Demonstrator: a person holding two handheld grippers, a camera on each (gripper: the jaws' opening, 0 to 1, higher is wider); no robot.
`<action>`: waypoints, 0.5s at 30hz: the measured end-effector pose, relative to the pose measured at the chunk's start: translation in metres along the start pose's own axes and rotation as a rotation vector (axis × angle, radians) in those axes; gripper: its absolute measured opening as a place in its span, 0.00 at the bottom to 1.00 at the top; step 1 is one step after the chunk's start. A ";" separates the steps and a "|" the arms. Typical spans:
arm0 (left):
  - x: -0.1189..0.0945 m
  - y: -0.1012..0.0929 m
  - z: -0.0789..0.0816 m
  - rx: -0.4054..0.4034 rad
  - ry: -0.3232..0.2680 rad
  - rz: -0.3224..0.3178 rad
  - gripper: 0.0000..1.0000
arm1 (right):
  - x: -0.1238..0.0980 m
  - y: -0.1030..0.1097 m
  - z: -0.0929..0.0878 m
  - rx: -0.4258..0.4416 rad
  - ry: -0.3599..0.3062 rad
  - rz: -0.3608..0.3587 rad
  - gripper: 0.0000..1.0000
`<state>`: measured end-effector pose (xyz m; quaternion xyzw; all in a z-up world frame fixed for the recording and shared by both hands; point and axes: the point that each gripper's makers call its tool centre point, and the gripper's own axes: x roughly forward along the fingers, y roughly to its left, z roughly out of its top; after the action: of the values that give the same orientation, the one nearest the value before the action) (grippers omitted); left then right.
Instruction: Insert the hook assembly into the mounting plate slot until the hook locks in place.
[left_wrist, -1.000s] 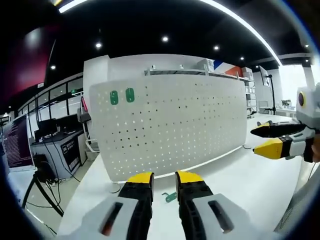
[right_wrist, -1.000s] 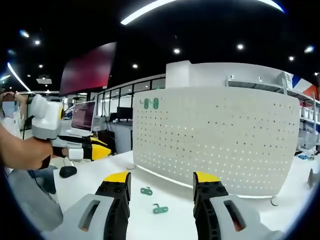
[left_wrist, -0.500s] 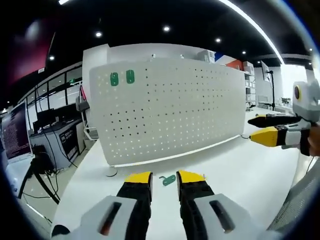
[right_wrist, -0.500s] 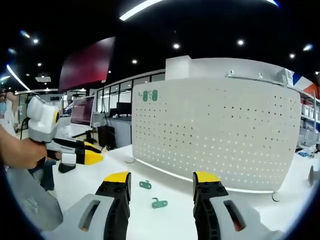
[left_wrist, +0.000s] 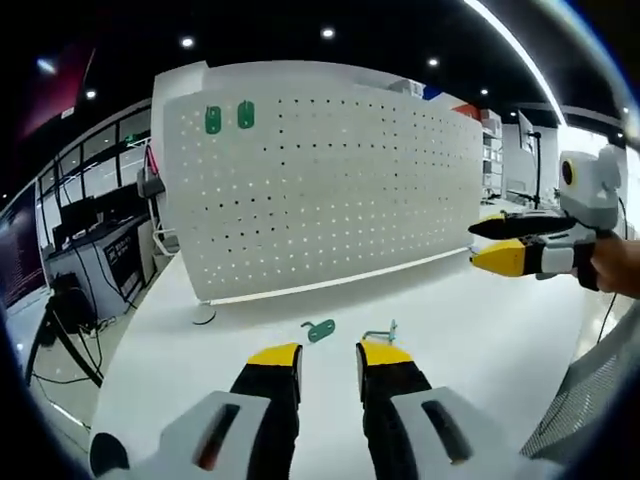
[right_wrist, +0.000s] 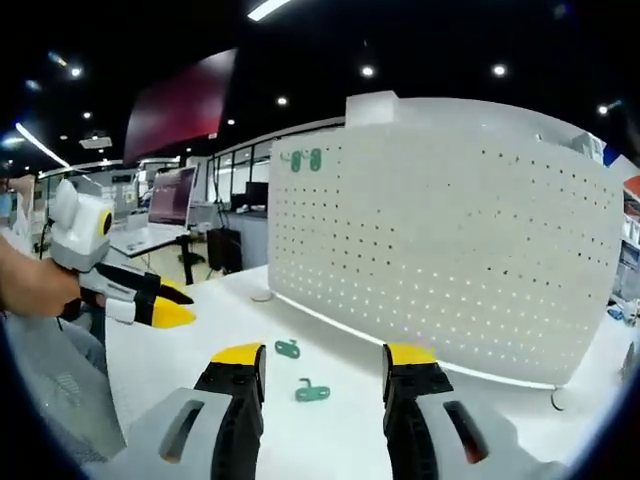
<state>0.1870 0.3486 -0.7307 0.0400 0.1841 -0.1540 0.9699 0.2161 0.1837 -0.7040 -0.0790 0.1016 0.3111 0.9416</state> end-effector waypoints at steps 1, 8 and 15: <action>0.000 0.000 0.000 0.000 0.002 -0.001 0.23 | 0.004 -0.001 -0.005 -0.005 0.014 0.009 0.47; 0.000 0.001 -0.005 -0.001 0.016 -0.003 0.22 | 0.022 -0.006 -0.032 -0.002 0.082 0.047 0.46; 0.001 0.001 -0.007 0.003 0.024 -0.001 0.22 | 0.043 -0.007 -0.052 -0.014 0.136 0.090 0.45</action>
<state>0.1860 0.3506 -0.7375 0.0431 0.1953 -0.1542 0.9676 0.2469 0.1919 -0.7643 -0.1020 0.1664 0.3477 0.9171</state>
